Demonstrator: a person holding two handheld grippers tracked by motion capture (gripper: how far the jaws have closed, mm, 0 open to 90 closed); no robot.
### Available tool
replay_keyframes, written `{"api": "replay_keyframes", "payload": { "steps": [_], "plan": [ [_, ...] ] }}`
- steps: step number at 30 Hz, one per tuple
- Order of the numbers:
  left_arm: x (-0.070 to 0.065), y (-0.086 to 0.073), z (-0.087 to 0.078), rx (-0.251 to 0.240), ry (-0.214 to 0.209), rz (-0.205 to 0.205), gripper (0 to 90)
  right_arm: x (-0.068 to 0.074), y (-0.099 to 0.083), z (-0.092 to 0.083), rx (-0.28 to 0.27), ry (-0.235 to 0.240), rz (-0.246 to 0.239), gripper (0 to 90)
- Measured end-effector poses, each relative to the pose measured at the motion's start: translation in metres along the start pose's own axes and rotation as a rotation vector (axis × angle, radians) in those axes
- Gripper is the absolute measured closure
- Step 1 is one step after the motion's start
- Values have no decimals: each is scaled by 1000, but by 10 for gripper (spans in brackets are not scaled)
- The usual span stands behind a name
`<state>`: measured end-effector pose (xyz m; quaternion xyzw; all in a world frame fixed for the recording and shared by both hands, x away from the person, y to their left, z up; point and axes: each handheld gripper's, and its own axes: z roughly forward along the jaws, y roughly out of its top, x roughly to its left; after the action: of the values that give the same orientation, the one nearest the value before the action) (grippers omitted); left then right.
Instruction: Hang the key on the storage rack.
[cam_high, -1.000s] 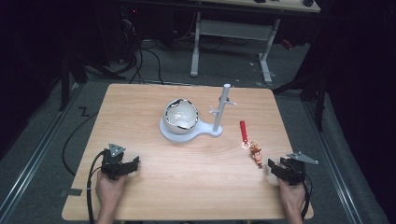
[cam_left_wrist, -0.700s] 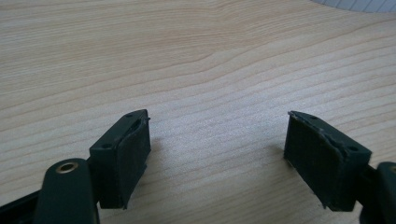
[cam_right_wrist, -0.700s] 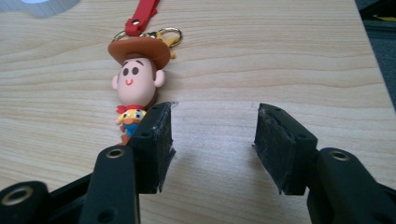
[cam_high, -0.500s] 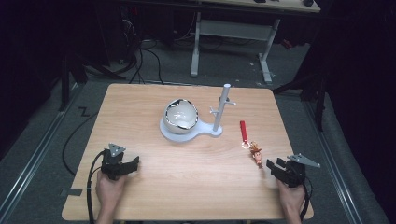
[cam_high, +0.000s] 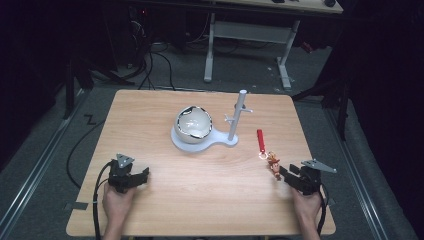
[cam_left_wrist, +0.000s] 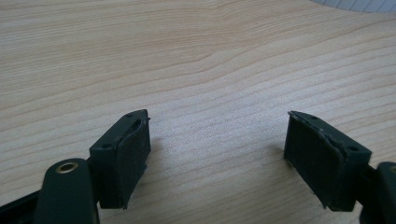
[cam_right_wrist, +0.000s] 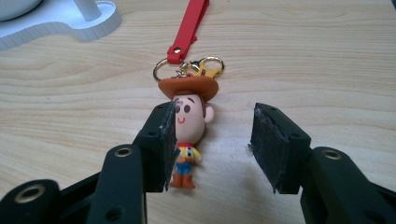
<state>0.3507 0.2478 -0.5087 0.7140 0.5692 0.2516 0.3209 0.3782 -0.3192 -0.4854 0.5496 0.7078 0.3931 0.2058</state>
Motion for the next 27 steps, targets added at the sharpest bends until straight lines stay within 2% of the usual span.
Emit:
{"api": "replay_keyframes", "payload": {
  "steps": [7,13,27],
  "plan": [
    [0,0,0,0,0,0,231,3,7,13,14,16,11,505],
    [0,0,0,0,0,0,231,5,9,22,37,9,17,508],
    [0,0,0,0,0,0,231,3,8,30,55,42,48,524]
  ]
}}
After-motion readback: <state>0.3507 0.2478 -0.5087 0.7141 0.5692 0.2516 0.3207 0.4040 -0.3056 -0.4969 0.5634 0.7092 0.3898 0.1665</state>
